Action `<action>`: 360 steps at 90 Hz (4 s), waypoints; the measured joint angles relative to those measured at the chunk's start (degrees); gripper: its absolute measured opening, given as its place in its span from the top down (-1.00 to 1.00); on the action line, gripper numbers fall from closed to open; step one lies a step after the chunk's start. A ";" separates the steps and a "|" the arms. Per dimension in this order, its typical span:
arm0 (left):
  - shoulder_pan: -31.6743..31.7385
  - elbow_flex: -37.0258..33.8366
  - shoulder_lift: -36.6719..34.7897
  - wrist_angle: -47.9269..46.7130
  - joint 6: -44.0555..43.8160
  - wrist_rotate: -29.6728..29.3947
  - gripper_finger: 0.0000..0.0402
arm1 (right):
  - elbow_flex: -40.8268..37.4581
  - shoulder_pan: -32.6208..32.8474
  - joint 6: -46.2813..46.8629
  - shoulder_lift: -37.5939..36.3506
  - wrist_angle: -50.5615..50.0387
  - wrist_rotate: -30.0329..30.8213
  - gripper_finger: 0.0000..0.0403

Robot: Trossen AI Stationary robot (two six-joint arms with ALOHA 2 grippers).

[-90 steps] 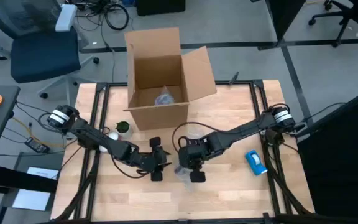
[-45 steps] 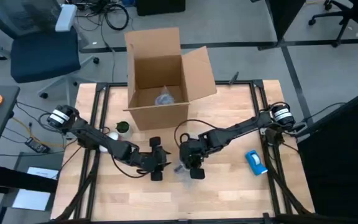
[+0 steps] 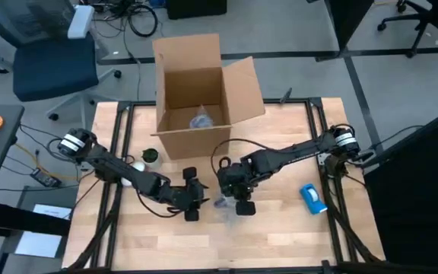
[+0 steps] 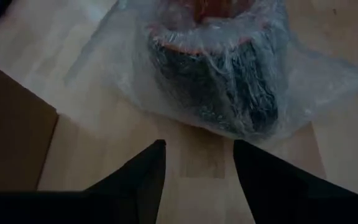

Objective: Wrap mug
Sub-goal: Wrap the black mug with bubble wrap

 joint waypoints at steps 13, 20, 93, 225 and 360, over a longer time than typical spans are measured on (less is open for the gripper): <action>0.00 0.04 0.00 0.07 0.00 0.01 0.14 | -3.82 -0.19 -0.09 2.79 2.04 -0.17 1.00; 0.02 0.04 0.00 0.30 0.13 -0.13 0.14 | -5.14 -0.55 -0.60 4.00 3.60 -0.38 1.00; 0.46 0.04 0.00 -0.12 1.33 0.14 0.14 | 4.56 -0.76 -1.89 2.52 -9.45 5.03 1.00; 4.48 0.04 11.08 16.59 -2.95 4.92 0.14 | -1.18 -1.82 -2.52 0.44 -5.11 6.14 1.00; 4.46 0.02 11.08 17.73 -0.20 5.81 0.14 | -0.97 -4.07 -7.43 0.02 -0.43 14.91 1.00</action>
